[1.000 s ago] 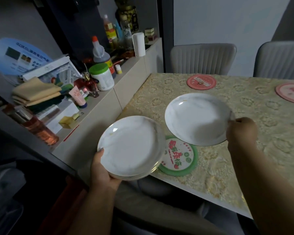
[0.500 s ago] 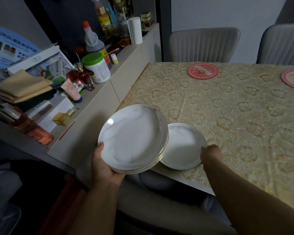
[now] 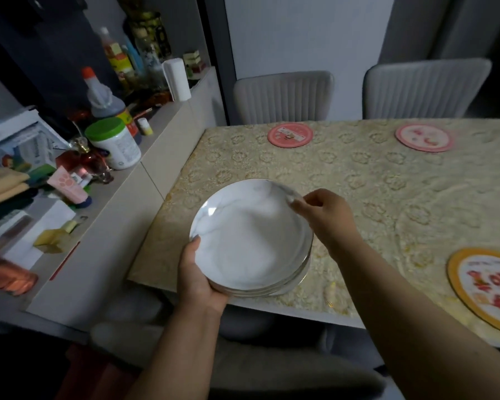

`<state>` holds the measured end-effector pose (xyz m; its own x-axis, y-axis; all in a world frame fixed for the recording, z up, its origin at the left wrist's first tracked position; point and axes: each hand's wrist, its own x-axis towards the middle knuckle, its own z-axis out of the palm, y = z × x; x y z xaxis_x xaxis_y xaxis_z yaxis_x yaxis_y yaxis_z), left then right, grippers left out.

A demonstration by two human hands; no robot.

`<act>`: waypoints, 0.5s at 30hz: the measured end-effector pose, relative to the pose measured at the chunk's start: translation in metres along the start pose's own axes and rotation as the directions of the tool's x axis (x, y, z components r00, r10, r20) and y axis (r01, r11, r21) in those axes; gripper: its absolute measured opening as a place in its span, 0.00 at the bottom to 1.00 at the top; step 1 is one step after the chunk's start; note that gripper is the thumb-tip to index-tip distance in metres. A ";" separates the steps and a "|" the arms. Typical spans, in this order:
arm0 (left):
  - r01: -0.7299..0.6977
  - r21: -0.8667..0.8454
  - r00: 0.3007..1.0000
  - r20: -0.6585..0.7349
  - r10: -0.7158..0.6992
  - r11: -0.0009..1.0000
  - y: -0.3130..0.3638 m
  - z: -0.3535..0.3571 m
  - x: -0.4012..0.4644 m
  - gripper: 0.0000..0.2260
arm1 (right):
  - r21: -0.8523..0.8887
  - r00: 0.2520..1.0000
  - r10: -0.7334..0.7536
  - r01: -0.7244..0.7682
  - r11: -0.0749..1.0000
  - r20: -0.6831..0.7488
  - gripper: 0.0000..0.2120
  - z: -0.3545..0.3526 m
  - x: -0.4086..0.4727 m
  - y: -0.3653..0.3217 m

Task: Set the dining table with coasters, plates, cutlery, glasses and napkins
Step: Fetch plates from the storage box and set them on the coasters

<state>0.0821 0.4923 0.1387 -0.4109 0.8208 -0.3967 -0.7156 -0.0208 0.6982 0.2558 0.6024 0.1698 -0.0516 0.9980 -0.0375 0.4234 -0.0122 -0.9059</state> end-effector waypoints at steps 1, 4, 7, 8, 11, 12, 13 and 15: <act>0.016 0.019 1.000 0.022 -0.016 1.000 -0.004 0.007 0.000 0.18 | -0.097 0.999 -0.006 0.002 0.995 -0.044 0.14 -0.008 -0.003 -0.001; 0.053 0.085 0.994 0.094 -0.061 0.995 -0.016 0.026 -0.002 0.19 | -0.296 0.981 -0.015 -0.044 0.954 -0.191 0.07 -0.034 -0.009 0.003; 0.137 0.144 0.978 0.137 -0.156 0.980 -0.033 0.039 -0.001 0.24 | -0.378 0.957 -0.017 -0.098 0.921 -0.289 0.06 -0.061 -0.012 0.013; 0.166 0.157 0.973 0.135 -0.188 0.974 -0.039 0.043 -0.001 0.25 | -0.378 0.951 -0.008 -0.116 0.919 -0.310 0.06 -0.070 -0.013 0.016; 0.225 0.171 0.960 0.130 -0.249 0.959 -0.059 0.058 -0.004 0.25 | -0.382 0.935 0.007 -0.151 0.912 -0.353 0.06 -0.100 -0.020 0.025; 0.237 0.173 0.957 0.126 -0.260 0.956 -0.065 0.065 -0.008 0.24 | -0.389 0.924 0.008 -0.169 0.905 -0.382 0.07 -0.110 -0.023 0.029; 0.242 0.178 0.956 0.125 -0.265 0.954 -0.071 0.072 -0.012 0.23 | -0.387 0.908 0.013 -0.192 0.902 -0.420 0.07 -0.121 -0.025 0.032; 0.239 0.196 0.954 0.134 -0.268 0.951 -0.082 0.089 -0.019 0.21 | -0.337 0.872 0.036 -0.226 0.914 -0.489 0.07 -0.143 -0.028 0.039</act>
<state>0.1991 0.5287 0.1419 -0.1246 0.8654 -0.4853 -0.6677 0.2886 0.6862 0.4030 0.5829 0.1952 0.4121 0.9002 0.1409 0.7034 -0.2160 -0.6772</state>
